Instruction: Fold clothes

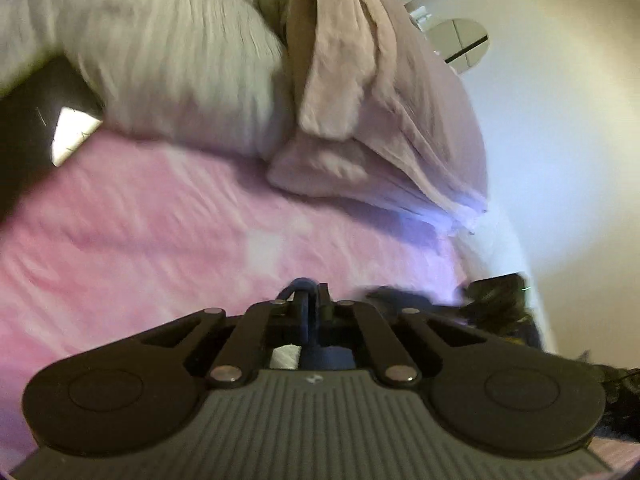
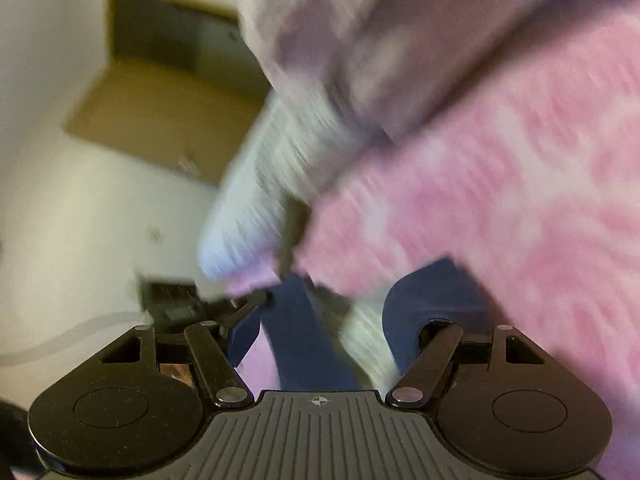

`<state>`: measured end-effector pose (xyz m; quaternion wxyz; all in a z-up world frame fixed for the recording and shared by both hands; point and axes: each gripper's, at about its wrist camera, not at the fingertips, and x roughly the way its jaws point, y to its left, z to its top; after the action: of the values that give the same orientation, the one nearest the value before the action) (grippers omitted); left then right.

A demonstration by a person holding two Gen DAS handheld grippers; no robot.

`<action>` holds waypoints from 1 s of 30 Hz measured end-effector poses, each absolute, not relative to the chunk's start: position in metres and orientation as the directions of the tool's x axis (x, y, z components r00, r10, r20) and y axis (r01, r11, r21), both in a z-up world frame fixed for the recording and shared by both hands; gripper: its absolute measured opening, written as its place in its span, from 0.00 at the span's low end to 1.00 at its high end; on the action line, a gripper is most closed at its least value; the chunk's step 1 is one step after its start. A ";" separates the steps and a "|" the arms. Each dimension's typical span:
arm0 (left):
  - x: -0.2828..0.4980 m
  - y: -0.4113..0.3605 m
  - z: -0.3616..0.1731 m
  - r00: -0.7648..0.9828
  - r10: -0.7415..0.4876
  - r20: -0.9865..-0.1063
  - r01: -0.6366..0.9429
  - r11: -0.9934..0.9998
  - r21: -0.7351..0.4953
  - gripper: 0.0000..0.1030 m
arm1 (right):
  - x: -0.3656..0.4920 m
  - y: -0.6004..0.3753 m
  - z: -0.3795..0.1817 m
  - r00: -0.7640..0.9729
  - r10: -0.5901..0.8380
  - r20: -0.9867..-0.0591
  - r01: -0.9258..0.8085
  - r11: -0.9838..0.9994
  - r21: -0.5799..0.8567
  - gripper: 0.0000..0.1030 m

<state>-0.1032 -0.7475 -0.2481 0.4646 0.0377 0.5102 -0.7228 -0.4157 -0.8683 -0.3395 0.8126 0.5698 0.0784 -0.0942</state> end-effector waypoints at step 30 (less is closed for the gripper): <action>-0.125 -0.548 -0.272 -0.364 -0.454 -0.813 0.886 0.100 -0.452 0.35 | -0.520 -0.702 -0.325 0.747 -0.253 -0.614 0.663 0.228 0.713 0.72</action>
<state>-0.1253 -0.5480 -0.2722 0.5250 0.2062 0.5239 -0.6382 -0.5196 -0.7016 -0.3253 0.7607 0.5432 0.1887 -0.3011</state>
